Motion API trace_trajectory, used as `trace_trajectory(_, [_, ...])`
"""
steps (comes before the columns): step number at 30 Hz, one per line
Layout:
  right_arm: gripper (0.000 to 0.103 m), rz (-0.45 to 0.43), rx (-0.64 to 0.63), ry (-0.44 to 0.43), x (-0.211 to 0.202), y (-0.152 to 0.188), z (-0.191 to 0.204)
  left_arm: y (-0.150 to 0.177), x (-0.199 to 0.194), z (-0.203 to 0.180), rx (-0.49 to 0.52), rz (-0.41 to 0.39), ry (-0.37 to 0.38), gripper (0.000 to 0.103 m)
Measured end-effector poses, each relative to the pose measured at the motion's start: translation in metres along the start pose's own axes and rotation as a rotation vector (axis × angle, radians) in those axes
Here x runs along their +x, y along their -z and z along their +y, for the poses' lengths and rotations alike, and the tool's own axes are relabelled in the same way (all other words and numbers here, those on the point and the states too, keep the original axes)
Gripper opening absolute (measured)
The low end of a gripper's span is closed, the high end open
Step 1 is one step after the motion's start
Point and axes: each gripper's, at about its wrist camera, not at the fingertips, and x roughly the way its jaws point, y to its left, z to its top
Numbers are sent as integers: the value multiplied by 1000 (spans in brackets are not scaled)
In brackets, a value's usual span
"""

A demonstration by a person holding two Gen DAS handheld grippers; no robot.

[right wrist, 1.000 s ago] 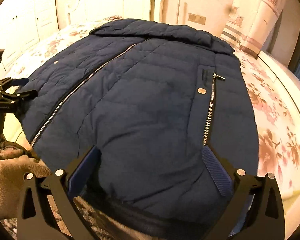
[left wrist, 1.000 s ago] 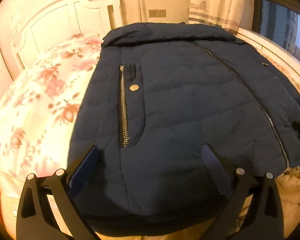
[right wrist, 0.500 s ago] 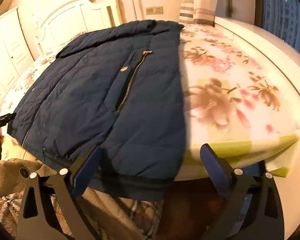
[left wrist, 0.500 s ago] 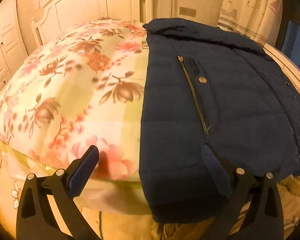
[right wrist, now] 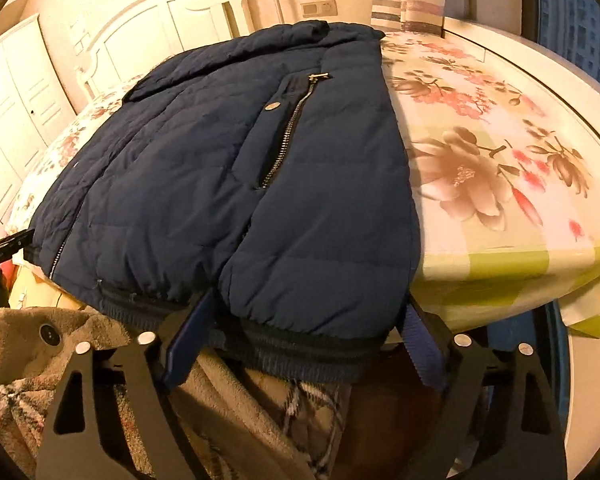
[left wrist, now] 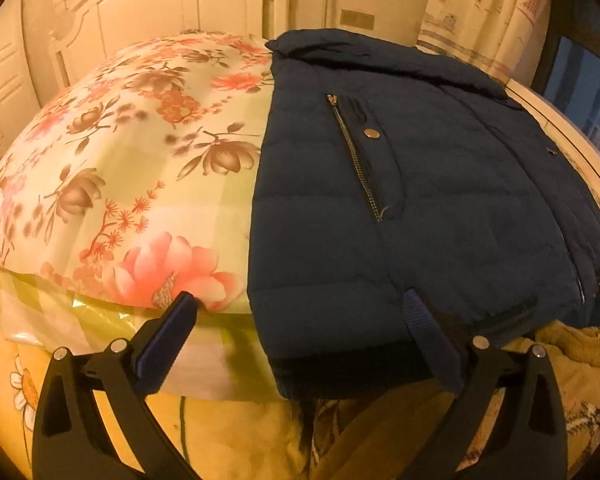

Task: Fold large clothes

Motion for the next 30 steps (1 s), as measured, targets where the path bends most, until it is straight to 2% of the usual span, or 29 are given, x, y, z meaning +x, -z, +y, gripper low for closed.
trace_trajectory(1, [76,-4,-7,-3,-2,1,0,0,-3,-3,13,-6,6,74])
trace_trajectory(2, [70,-12,-14,-4,-5,2,1,0,-11,-11,53,-22,52,57])
trace_trajectory(3, [67,-26,-32,-3,-10,3,3,0,-14,-17,65,-23,38,48])
trace_trajectory(4, [62,-36,-49,4,-14,3,6,-1,-15,-22,78,-27,10,45])
trace_trajectory(5, [57,-53,-72,10,-19,4,11,-2,-14,-23,75,-28,-2,45])
trace_trajectory(8, [56,-92,-95,-17,-29,1,17,-4,-9,-11,7,-7,37,55])
trace_trajectory(10, [57,-152,-68,-75,-35,-3,14,-6,-8,-8,-6,-5,28,71])
trace_trajectory(11, [58,-159,-54,-89,-35,-6,14,-8,-7,-8,-12,-4,19,74])
trace_trajectory(13, [60,-155,-54,-81,-27,-16,16,-13,-4,-12,-15,-8,17,75])
trace_trajectory(15, [67,-140,-75,-61,-16,-24,21,-15,-2,-14,-11,-12,20,75])
trace_trajectory(17, [77,-119,-79,-52,-8,-27,23,-17,0,-13,-10,-10,34,75])
trace_trajectory(18, [78,-114,-79,-47,-5,-28,23,-16,1,-12,-14,-9,42,75])
trace_trajectory(21, [80,-131,-82,-50,-4,-24,21,-14,4,-10,-13,-29,22,88])
trace_trajectory(23, [77,-141,-102,-44,-4,-19,21,-12,4,-11,-6,-38,16,88])
trace_trajectory(24, [75,-144,-120,-29,-4,-18,22,-12,3,-12,1,-37,28,78])
trace_trajectory(25, [63,-147,-135,-9,-5,-16,23,-12,0,-15,19,-38,58,56])
trace_trajectory(26, [49,-156,-127,-6,-8,-14,21,-12,-2,-18,31,-38,73,50])
trace_trajectory(27, [42,-165,-106,-29,-11,-13,16,-11,-5,-24,55,-46,43,32])
trace_trajectory(28, [31,-180,-99,-44,-15,-10,14,-9,-6,-29,80,-53,26,27])
trace_trajectory(30, [28,-204,-104,-35,-21,-4,15,-8,-10,-30,75,-63,45,20])
